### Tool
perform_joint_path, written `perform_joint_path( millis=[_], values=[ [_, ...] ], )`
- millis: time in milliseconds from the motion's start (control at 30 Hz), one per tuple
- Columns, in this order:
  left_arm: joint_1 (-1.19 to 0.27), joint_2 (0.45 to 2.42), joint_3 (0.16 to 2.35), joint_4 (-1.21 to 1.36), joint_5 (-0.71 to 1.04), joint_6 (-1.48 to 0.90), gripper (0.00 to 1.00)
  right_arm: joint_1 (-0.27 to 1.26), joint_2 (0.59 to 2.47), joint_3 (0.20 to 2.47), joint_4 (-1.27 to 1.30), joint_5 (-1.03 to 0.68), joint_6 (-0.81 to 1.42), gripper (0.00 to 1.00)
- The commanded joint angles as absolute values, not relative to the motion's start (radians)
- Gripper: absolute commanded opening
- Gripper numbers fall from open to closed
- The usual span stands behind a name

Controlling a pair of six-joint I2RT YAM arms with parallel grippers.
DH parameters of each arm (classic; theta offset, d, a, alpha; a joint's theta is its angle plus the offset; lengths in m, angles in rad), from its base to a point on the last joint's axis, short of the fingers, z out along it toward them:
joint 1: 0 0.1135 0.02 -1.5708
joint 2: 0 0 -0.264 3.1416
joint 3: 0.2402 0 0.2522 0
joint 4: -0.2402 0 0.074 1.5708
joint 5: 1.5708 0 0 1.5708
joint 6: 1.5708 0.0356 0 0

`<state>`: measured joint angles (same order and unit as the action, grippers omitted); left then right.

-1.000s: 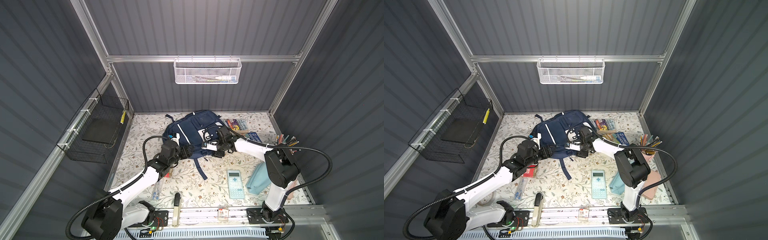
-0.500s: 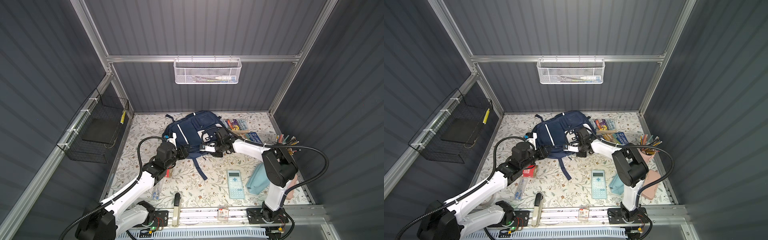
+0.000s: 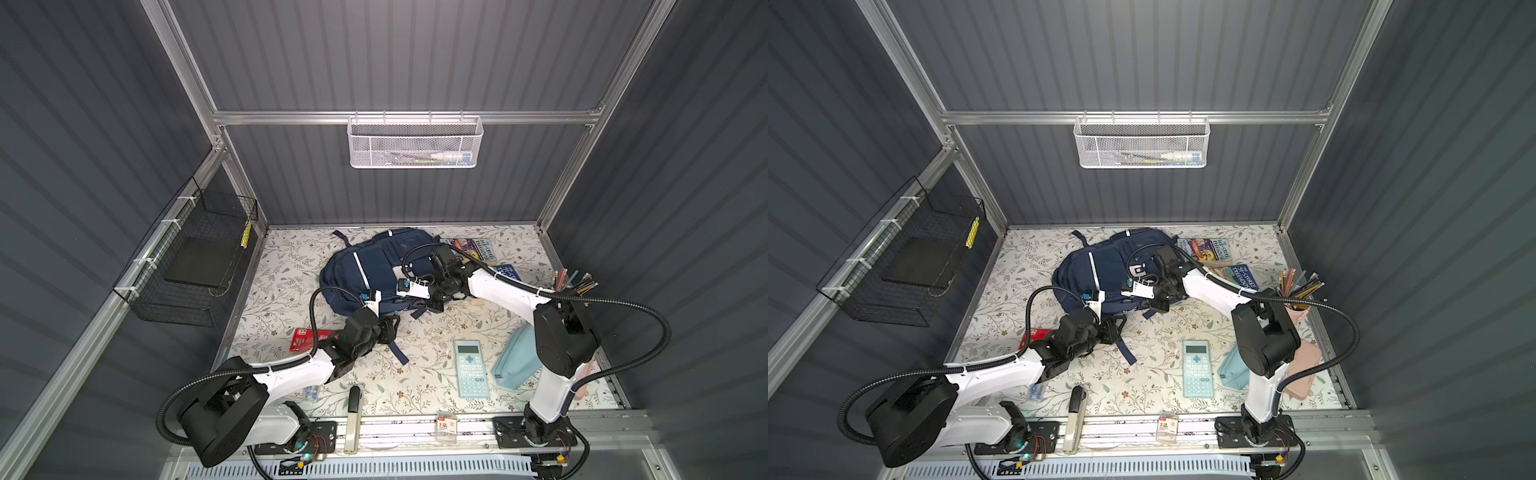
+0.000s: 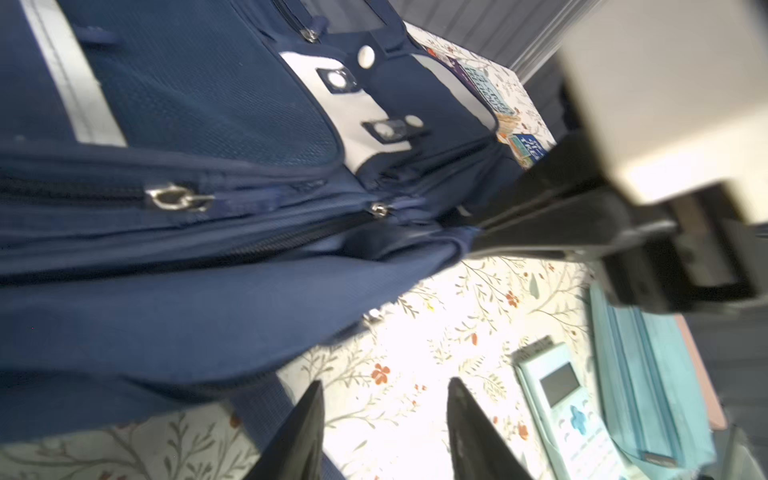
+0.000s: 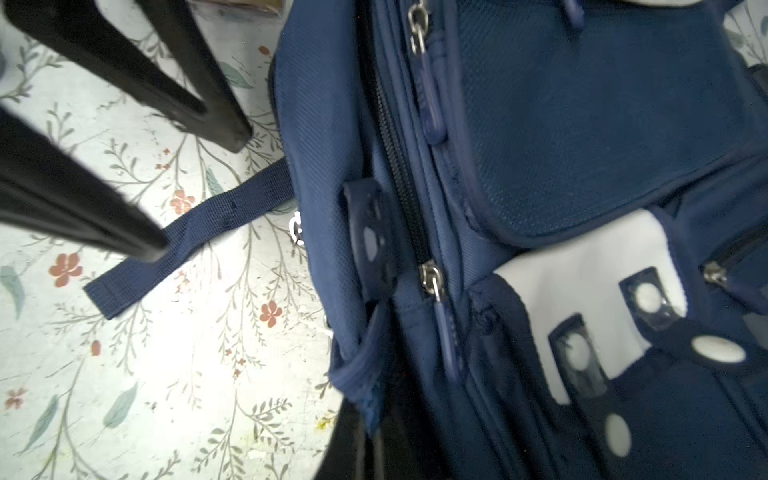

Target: Pack the student bag

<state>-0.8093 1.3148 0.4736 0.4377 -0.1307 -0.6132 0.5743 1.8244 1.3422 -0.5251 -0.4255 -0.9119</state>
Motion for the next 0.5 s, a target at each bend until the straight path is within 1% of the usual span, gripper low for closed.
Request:
perform_joint_path(
  millis=[0,133,233,367,467],
  values=[
    [-0.82,1.348,0.455,0.584,-0.148,-0.559,0.53,0.571,1.768,1.381,-0.556,-0.538,-0.889,0.0],
    [-0.855,1.382,0.436,0.626,-0.239,-0.563,0.61,0.566,1.763,1.385,-0.557,-0.544,-0.886,0.0],
    [-0.862,1.408,0.458,0.645,-0.243,-0.509,0.64,0.566,1.756,1.382,-0.564,-0.566,-0.886,0.0],
    [-0.889,1.449,0.483,0.661,-0.286,-0.474,0.63,0.567,1.755,1.385,-0.569,-0.593,-0.875,0.0],
    [-0.891,1.484,0.498,0.635,-0.347,-0.488,0.56,0.567,1.753,1.385,-0.577,-0.603,-0.869,0.0]
  ],
)
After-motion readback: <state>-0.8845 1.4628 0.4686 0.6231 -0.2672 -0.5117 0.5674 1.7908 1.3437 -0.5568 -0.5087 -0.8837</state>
